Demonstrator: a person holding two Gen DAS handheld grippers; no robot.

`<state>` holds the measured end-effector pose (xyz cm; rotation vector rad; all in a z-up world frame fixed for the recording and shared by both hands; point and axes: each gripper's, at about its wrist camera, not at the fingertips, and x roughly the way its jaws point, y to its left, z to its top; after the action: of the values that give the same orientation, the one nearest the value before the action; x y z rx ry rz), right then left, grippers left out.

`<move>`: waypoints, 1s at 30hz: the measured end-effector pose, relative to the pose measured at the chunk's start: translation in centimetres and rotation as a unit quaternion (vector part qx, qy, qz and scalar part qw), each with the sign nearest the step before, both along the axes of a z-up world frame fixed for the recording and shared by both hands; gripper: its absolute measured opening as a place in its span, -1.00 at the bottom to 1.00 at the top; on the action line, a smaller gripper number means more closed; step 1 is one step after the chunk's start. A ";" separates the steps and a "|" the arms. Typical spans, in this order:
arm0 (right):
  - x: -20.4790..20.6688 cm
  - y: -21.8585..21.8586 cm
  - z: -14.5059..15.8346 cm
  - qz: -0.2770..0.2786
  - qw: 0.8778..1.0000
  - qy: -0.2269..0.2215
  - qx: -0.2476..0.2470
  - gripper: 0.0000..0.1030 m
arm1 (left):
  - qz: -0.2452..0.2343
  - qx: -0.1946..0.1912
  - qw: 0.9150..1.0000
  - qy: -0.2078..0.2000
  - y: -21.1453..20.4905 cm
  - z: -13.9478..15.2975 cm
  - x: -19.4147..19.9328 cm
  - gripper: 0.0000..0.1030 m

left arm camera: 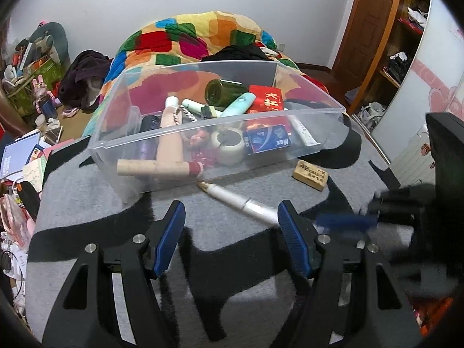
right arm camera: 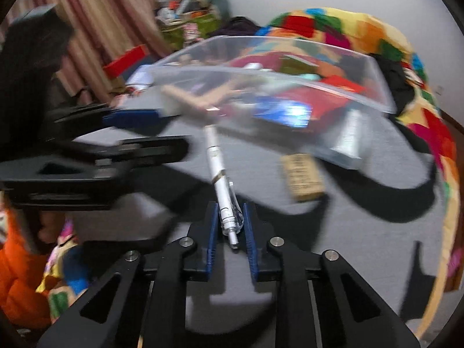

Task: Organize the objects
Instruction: 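Grasp the white pen with the left tool while the right tool grasps the beige eraser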

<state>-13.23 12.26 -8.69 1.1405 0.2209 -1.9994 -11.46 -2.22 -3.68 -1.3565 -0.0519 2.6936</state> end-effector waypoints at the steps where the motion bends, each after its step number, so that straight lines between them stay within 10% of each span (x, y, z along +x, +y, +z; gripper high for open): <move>1: 0.9 -0.7 0.1 0.019 1.000 0.000 -0.005 -0.71 | -0.001 -0.002 1.000 -0.001 0.2 -0.1 0.0 0.30; 6: 3.1 -1.6 1.3 0.034 0.999 0.031 -0.007 -0.67 | 0.000 -0.011 1.000 -0.013 0.6 -0.6 -0.1 0.38; 11: 1.8 1.1 2.4 -0.025 0.998 0.062 0.008 -0.24 | 0.011 0.011 0.999 -0.041 0.4 -1.5 -0.8 0.46; 19: -3.8 2.6 1.3 -0.101 0.992 0.055 0.044 -0.23 | 0.027 0.020 0.997 -0.065 1.2 -2.9 -1.6 0.42; 26: -5.5 0.9 -0.7 -0.096 0.992 0.042 0.072 -0.24 | 0.022 -0.017 0.999 -0.045 1.0 -2.8 0.0 -0.44; 30: -4.4 0.7 -0.5 -0.081 0.993 0.052 0.070 -0.57 | 0.008 -0.017 0.999 -0.044 -0.5 -2.5 1.7 -0.80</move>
<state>-17.64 12.98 -9.18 1.1745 0.3372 -2.2185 -9.72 -2.75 -6.22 -1.4901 -0.0260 2.6582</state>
